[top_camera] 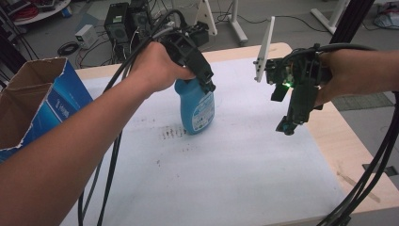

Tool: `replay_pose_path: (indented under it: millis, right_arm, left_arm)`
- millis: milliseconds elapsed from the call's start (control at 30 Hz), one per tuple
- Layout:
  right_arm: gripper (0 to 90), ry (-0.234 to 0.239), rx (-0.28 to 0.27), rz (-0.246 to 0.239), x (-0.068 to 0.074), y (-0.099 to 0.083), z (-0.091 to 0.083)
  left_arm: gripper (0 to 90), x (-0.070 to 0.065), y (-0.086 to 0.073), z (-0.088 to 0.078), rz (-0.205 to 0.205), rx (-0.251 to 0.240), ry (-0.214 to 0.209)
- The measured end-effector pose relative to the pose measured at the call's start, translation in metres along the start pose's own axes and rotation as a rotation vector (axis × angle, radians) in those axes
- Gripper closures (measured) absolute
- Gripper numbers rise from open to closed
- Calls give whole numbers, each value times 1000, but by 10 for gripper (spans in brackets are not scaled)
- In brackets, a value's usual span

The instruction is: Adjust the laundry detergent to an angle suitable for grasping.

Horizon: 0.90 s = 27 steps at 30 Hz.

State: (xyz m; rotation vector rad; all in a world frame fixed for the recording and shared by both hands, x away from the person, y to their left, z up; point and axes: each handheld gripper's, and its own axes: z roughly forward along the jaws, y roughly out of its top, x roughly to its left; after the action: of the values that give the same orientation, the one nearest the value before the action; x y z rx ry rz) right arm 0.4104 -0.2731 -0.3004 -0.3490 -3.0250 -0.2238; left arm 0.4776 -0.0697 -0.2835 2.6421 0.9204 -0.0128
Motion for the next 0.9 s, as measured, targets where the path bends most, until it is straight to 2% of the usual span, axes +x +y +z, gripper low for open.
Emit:
replay_pose_path:
  millis: [167,333,667,733,767,833,867,900]
  right_arm:
    - [116,-2,3,2,1,1,0]
    - [116,-2,-2,-5,3,2,0]
    - [116,-3,6,-1,5,4,-1]
    - [115,-3,5,-2,5,4,-1]
    - [116,-4,8,-2,5,5,-1]
    - [116,-1,6,-6,5,5,-1]
    - [116,-2,7,-2,5,5,0]
    - [116,-2,8,-1,5,6,-1]
  left_arm:
    - [380,-1,-1,-11,25,-1,-6]
    - [380,-2,-7,-20,97,10,-3]
    - [380,3,-17,-35,130,9,-11]
    - [380,4,-19,-38,144,9,-14]
    - [380,4,-22,-40,167,13,-16]
    - [380,4,-23,-40,174,14,-20]
    - [380,4,-25,-41,199,23,-30]
    - [380,4,-25,-41,199,23,-30]
